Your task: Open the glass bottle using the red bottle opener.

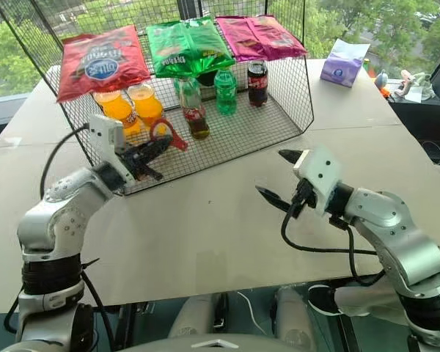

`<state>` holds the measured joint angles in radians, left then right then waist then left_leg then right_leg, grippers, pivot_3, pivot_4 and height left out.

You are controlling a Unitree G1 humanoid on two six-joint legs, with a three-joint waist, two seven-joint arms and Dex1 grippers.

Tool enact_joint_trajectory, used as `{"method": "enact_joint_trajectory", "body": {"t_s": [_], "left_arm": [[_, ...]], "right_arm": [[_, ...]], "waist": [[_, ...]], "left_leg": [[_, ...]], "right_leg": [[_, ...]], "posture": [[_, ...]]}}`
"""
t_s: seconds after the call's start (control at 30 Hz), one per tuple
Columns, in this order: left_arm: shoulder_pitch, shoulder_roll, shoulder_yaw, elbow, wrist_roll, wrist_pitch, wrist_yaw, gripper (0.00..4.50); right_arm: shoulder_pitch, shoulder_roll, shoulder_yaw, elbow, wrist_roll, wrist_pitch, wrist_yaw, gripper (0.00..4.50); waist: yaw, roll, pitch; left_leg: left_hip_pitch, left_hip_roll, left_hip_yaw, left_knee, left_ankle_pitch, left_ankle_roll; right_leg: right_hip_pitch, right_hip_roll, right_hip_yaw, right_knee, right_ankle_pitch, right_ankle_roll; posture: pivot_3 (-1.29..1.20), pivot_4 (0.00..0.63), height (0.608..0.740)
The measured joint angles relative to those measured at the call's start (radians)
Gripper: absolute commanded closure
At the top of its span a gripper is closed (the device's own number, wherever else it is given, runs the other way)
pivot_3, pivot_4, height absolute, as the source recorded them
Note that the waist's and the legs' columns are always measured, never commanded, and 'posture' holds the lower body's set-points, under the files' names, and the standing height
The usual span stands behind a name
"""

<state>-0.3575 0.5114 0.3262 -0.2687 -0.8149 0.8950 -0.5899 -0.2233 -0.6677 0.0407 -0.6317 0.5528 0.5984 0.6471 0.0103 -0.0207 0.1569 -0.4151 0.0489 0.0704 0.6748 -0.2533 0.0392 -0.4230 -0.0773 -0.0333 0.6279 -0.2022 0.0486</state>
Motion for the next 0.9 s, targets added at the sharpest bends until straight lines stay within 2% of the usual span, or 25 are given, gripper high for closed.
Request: {"method": "enact_joint_trajectory", "body": {"t_s": [0.03,0.13,0.23,0.4,0.57,0.67,0.77,0.8,0.9], "left_arm": [[0.0,0.003,0.027,-0.003,-0.12,0.085,-0.006,4.42],[-0.011,0.044,0.069,0.002,-0.328,0.226,-0.001,4.42],[-0.052,0.065,0.082,0.032,-0.46,0.3,0.023,4.42],[-0.084,0.09,0.063,0.06,-0.574,0.346,0.047,4.42],[-0.087,0.095,0.045,0.058,-0.629,0.346,0.069,4.42],[-0.072,0.097,0.024,0.033,-0.639,0.337,0.071,4.5],[-0.058,0.101,0.013,0.006,-0.64,0.33,0.062,4.5],[-0.057,0.103,0.012,0.002,-0.641,0.327,0.06,4.5],[-0.056,0.105,-0.002,-0.002,-0.642,0.321,0.054,4.5]], "right_arm": [[-0.002,0.009,0.0,0.002,0.032,0.022,0.013,0.0],[-0.024,0.019,0.002,0.033,0.11,0.085,0.052,0.0],[-0.106,0.046,0.016,0.092,0.194,0.182,0.071,0.0],[-0.267,0.135,0.022,0.203,0.337,0.345,0.053,0.0],[-0.39,0.273,-0.019,0.288,0.508,0.486,-0.077,0.0],[-0.441,0.329,-0.061,0.299,0.632,0.541,-0.169,0.81],[-0.455,0.343,-0.077,0.311,0.71,0.578,-0.241,2.3],[-0.456,0.341,-0.08,0.317,0.718,0.582,-0.25,2.67],[-0.458,0.322,-0.085,0.323,0.751,0.607,-0.276,2.67]], "waist": [[0.0,0.0,0.0],[-0.002,-0.001,0.001],[-0.002,-0.001,0.001],[-0.003,-0.001,0.001],[-0.002,-0.001,0.001],[0.001,-0.001,0.001],[0.001,-0.001,0.001],[0.001,-0.001,0.001],[0.0,-0.001,0.001]], "left_leg": [[0.0,0.0,-0.001,0.0,0.0,0.0],[0.001,0.0,-0.003,0.0,0.0,0.0],[0.001,0.0,-0.003,0.002,0.0,0.0],[0.0,-0.001,-0.002,0.002,0.0,0.0],[-0.001,-0.001,0.0,0.002,0.0,0.0],[-0.001,-0.001,0.0,0.002,0.0,0.0],[-0.001,-0.001,0.0,0.002,0.0,0.0],[-0.001,-0.001,0.001,0.002,0.0,0.0],[-0.001,-0.001,0.001,0.002,0.0,0.0]], "right_leg": [[0.0,0.0,0.0,0.0,0.0,0.0],[0.0,0.0,0.0,0.0,0.0,0.0],[0.0,0.0,0.0,0.002,0.0,0.0],[0.0,0.0,0.0,0.003,0.0,-0.001],[0.0,0.0,0.0,0.003,0.0,0.0],[0.0,0.0,0.0,0.003,0.0,0.0],[0.0,0.0,0.0,0.003,0.0,-0.001],[0.0,0.0,0.0,0.003,0.0,-0.001],[0.0,0.0,0.0,0.003,0.0,-0.001]], "posture": [[0.0,0.15,0.74],[0.0,0.15,0.74],[0.0,0.15,0.74],[0.0,0.15,0.74],[0.0,0.15,0.74],[0.0,0.15,0.74],[0.0,0.15,0.74],[0.0,0.15,0.74],[0.0,0.15,0.74]]}}
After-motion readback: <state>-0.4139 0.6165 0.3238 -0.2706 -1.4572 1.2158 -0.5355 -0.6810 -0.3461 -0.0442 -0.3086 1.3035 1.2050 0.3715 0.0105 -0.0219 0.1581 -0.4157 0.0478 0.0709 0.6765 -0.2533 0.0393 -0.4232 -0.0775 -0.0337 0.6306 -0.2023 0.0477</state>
